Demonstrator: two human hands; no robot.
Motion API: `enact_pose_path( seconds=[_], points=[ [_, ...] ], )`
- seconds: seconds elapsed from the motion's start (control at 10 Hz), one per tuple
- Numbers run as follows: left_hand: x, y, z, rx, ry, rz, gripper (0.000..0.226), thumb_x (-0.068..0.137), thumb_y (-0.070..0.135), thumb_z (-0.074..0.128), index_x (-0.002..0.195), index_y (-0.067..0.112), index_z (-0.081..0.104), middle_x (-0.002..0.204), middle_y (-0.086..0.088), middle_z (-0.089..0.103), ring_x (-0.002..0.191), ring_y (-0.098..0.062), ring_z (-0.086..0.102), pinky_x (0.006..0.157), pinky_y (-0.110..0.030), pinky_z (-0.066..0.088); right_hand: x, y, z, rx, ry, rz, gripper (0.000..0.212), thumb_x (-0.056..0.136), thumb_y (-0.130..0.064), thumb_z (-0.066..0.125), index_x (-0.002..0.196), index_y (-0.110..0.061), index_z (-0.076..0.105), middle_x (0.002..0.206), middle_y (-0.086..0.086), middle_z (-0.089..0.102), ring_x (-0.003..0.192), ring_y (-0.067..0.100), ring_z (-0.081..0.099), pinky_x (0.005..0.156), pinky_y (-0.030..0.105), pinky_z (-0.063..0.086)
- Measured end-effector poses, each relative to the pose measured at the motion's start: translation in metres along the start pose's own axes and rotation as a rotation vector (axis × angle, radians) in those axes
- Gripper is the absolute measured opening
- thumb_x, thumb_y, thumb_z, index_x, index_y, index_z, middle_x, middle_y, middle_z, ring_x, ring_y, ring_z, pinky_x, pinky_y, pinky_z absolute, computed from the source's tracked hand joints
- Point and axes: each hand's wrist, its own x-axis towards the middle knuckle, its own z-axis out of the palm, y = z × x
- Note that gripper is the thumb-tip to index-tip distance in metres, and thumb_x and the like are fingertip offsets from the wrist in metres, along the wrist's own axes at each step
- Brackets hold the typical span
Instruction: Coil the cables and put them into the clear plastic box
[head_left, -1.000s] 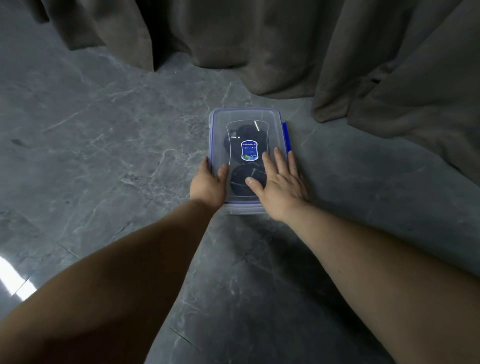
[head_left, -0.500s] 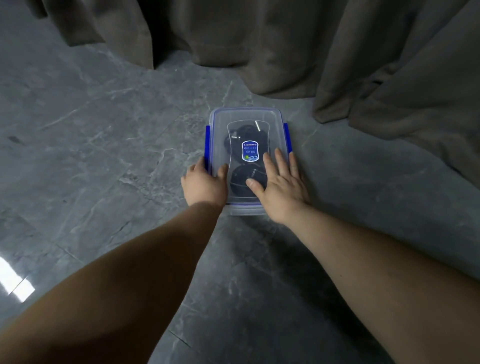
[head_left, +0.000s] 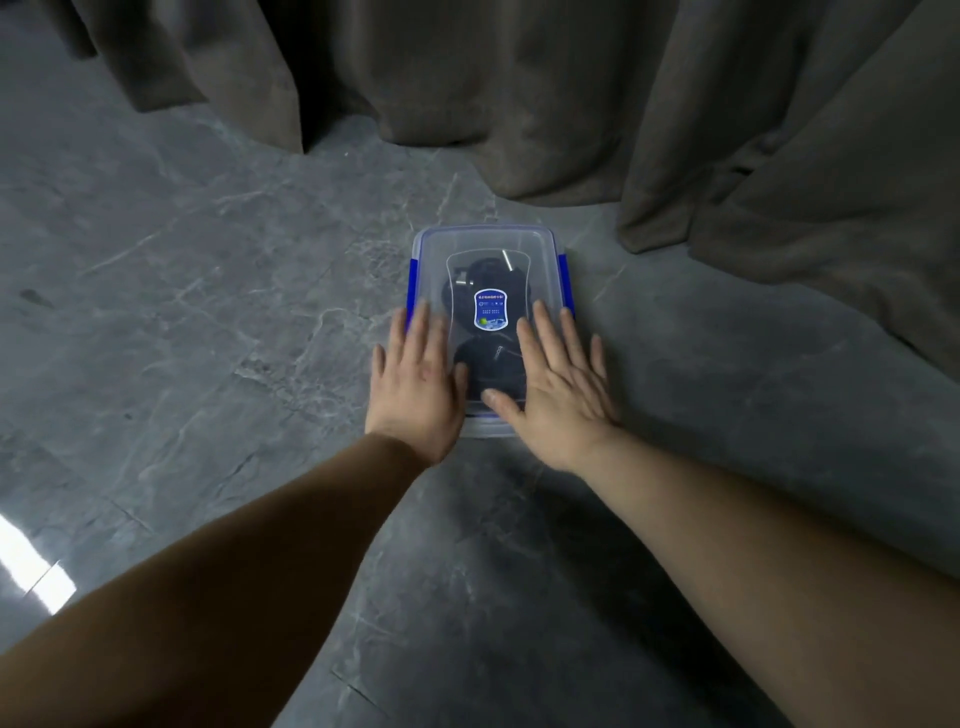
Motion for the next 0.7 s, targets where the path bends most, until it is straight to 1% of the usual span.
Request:
enact_pose_path(
  seconds=[0.1, 0.3, 0.4, 0.5, 0.6, 0.7],
  points=[
    [-0.007, 0.003, 0.003, 0.188, -0.162, 0.136, 0.065, 0.101, 0.046, 0.019, 0.155, 0.015, 0.003, 0.164, -0.002, -0.003, 0.15, -0.022, -0.012, 0.12, -0.047, -0.001, -0.01, 0.011, 0.001, -0.073, -0.054, -0.07, 0.086, 0.09, -0.068, 0.025, 0.152, -0.018, -0.009, 0.16, 0.001, -0.018, 0.146, 0.021, -0.019, 0.119, 0.046, -0.005],
    [0.011, 0.015, 0.001, 0.252, -0.251, 0.149, 0.064, 0.102, 0.047, 0.015, 0.155, 0.017, -0.002, 0.164, -0.001, -0.008, 0.149, -0.022, -0.016, 0.12, -0.047, -0.002, -0.004, 0.019, -0.005, -0.043, -0.082, -0.019, 0.085, 0.09, -0.068, 0.024, 0.152, -0.019, -0.008, 0.16, 0.002, -0.016, 0.146, 0.021, -0.019, 0.12, 0.046, 0.001],
    [0.012, 0.018, 0.0, 0.263, -0.267, 0.135, 0.064, 0.102, 0.048, 0.015, 0.155, 0.017, -0.004, 0.164, -0.001, -0.01, 0.149, -0.022, -0.017, 0.12, -0.048, -0.002, -0.002, 0.02, -0.007, -0.042, -0.1, -0.019, 0.085, 0.091, -0.068, 0.024, 0.152, -0.019, -0.008, 0.16, 0.001, -0.016, 0.146, 0.022, -0.019, 0.12, 0.047, 0.001],
    [0.005, 0.025, -0.009, 0.232, -0.246, 0.074, 0.067, 0.101, 0.049, 0.017, 0.155, 0.016, -0.007, 0.163, -0.001, -0.013, 0.149, -0.022, -0.018, 0.121, -0.049, -0.001, -0.004, 0.021, -0.019, -0.028, -0.098, -0.023, 0.083, 0.092, -0.067, 0.026, 0.152, -0.021, -0.009, 0.16, -0.002, -0.018, 0.146, 0.021, -0.019, 0.119, 0.05, -0.003],
    [-0.012, 0.042, -0.035, 0.224, -0.257, 0.051, 0.069, 0.101, 0.051, 0.019, 0.154, 0.017, -0.008, 0.163, 0.0, -0.015, 0.148, -0.022, -0.019, 0.122, -0.048, -0.001, -0.02, 0.025, -0.052, -0.019, -0.097, 0.004, 0.081, 0.093, -0.064, 0.03, 0.152, -0.022, -0.006, 0.16, -0.004, -0.018, 0.147, 0.02, -0.017, 0.118, 0.049, -0.002],
    [-0.03, 0.068, -0.08, 0.211, -0.281, 0.056, 0.07, 0.1, 0.051, 0.021, 0.154, 0.018, -0.009, 0.163, 0.001, -0.015, 0.148, -0.022, -0.019, 0.121, -0.048, -0.002, -0.049, 0.026, -0.104, -0.051, -0.093, -0.018, 0.079, 0.094, -0.061, 0.033, 0.153, -0.022, -0.003, 0.16, -0.003, -0.014, 0.147, 0.021, -0.014, 0.119, 0.047, 0.002]
  ],
)
